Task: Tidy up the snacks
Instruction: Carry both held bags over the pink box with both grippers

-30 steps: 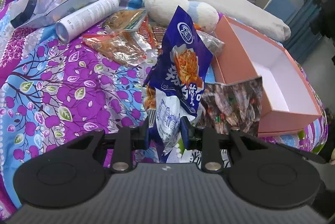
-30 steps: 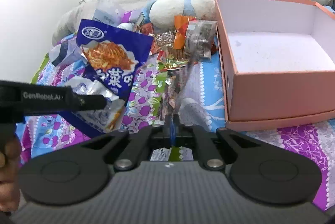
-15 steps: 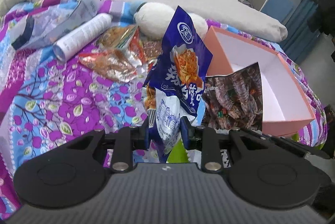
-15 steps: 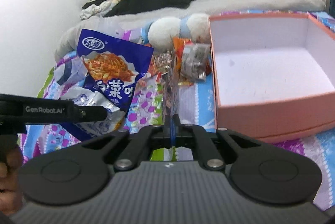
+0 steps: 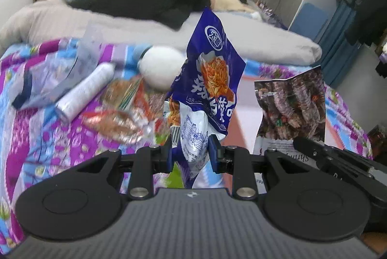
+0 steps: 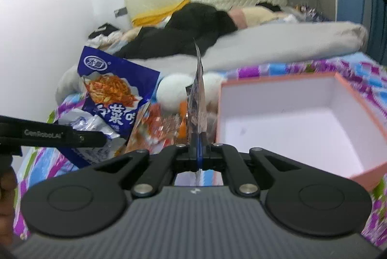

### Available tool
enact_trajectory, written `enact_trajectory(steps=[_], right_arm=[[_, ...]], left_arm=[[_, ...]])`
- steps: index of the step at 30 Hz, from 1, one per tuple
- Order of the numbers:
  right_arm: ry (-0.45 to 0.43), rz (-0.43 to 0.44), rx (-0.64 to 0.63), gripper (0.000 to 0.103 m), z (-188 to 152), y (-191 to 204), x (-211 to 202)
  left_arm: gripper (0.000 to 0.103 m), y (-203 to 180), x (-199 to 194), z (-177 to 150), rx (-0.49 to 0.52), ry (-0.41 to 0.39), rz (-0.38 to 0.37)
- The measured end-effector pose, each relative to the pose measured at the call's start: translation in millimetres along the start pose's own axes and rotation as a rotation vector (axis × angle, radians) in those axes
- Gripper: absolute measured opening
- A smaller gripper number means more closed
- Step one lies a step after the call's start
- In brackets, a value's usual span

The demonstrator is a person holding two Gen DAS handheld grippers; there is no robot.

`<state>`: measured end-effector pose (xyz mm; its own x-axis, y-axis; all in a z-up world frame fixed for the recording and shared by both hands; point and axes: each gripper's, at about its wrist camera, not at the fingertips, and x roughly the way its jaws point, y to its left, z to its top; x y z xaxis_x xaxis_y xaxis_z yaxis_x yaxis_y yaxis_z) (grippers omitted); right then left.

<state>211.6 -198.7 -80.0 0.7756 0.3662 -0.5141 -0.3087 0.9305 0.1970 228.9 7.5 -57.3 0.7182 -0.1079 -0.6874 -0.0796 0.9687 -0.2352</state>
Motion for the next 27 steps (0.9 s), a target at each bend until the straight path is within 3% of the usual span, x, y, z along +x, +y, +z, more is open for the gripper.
enact_trajectory(steps=[7,13,27], right_arm=[[-0.063,-0.042,-0.006,0.003,35.1,-23.4,-8.9],[-0.083,-0.085,0.017,0.003,52.8,-58.3,-7.5],[0.056,-0.19,0.089,0.003,28.6,-143.2,57.5]], left_arm=[[0.032,-39.9,2.2,36.2,0.041,-0.036,-0.051],[0.032,-79.5,29.9,52.3,0.075,-0.013,-0.098],[0.032,-132.8,154.5,47.5,0.133,0.16,-0.129]])
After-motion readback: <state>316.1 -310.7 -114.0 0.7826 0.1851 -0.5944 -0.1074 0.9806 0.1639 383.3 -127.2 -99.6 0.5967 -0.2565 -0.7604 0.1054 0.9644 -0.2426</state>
